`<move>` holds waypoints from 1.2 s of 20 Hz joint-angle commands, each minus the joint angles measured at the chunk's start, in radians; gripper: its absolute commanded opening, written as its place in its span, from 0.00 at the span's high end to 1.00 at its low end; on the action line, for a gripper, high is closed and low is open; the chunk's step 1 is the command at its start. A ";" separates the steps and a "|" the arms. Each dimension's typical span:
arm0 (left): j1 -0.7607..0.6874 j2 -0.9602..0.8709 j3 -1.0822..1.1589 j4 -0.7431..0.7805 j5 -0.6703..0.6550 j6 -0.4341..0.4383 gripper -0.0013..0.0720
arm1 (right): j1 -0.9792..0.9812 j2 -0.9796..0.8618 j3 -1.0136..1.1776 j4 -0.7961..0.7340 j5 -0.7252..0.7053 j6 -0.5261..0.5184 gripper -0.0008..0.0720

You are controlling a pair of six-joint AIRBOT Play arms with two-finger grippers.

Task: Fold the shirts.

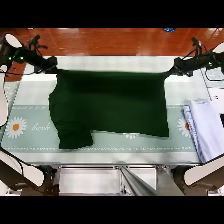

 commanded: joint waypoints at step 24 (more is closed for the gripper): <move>0.548 0.711 -1.213 -0.199 0.080 0.214 0.29 | -0.164 0.802 -1.175 0.269 -0.257 -0.163 0.42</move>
